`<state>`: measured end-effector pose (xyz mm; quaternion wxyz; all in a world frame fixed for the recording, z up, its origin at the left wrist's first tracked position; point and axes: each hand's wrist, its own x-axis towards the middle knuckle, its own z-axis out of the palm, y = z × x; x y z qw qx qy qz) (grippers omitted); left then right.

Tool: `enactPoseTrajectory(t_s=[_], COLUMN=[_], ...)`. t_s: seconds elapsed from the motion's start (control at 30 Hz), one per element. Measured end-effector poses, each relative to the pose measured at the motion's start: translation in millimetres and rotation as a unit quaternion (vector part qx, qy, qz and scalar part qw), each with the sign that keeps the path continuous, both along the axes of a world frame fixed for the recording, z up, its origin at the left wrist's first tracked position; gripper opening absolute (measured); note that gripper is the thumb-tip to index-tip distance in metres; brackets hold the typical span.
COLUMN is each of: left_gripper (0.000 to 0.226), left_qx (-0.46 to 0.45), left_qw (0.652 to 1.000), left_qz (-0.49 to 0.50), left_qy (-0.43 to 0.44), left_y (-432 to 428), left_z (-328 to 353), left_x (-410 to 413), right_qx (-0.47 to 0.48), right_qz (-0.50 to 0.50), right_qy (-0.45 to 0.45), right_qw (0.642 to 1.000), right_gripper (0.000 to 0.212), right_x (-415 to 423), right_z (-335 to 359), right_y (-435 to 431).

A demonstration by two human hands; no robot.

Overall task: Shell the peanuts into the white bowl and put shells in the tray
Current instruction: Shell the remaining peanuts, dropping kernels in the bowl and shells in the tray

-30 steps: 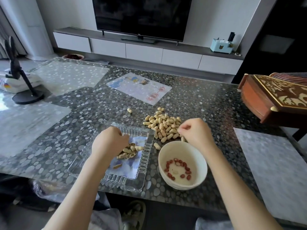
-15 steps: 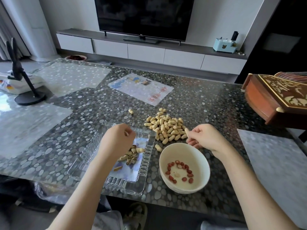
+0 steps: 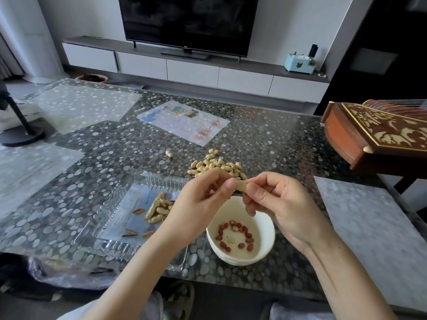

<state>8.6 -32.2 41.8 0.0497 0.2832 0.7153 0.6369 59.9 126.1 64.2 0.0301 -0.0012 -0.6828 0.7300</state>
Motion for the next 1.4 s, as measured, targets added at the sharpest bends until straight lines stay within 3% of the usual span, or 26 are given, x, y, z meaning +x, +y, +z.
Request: enactPoseTrajectory(t_s=[0.17,0.33,0.43,0.6,0.77,0.93,1.0,1.07,1.2,1.3,1.4], left_gripper=[0.017,0.02,0.02,0.031,0.035,0.016,0.015,0.016,0.032,0.029,0.021], left_qx=[0.039,0.018,0.0,-0.002,0.059,0.195,0.221,0.201,0.08,0.084,0.076], left_qw=[0.996,0.997,0.997,0.997,0.986,0.915,0.892,0.897,0.952,0.972,0.984], left_qz=[-0.027,-0.034,-0.045,-0.034,-0.05,-0.076,-0.097,-0.104,-0.036,0.031,0.032], left_qy=[-0.073,-0.072,-0.069,-0.064,-0.15,-0.344,-0.383,-0.38,-0.292,-0.216,-0.159], left_y=[-2.3,-4.1,-4.7,-3.8,-2.1,6.3,9.6,9.9,6.0,2.4,2.9], left_z=[-1.7,-2.3,-1.3,-4.7,-5.0,-6.8,-7.7,-8.1,-8.4,-11.3,-11.8], left_x=[-1.5,-1.6,-1.1,-1.8,-4.5,0.3,3.8,5.1,1.9,-4.9,-5.0], right_qx=[0.033,0.255,0.31,0.335,0.329,0.202,0.183,0.18,0.21,0.253,0.262], right_qz=[0.001,-0.017,-0.045,-0.06,-0.121,-0.148,-0.154,-0.158,-0.17,-0.196,-0.198], right_qy=[0.006,0.057,0.117,0.164,0.178,0.146,0.158,0.161,0.147,0.15,0.134], right_qw=[0.999,0.965,0.942,0.926,0.92,0.957,0.958,0.957,0.952,0.935,0.935], right_gripper=[0.022,0.022,0.019,0.02,0.019,0.012,0.013,0.015,0.026,0.028,0.027], right_x=[1.9,5.0,6.5,4.8,4.4,5.7,4.7,3.7,2.9,1.8,0.6], right_z=[-6.1,-9.5,-9.5,-14.6,-22.9,-27.1,-27.0,-26.6,-28.5,-33.5,-38.5], right_y=[1.7,5.0,2.8,-0.3,-8.8,-25.0,-27.2,-27.2,-22.2,-18.6,-19.7])
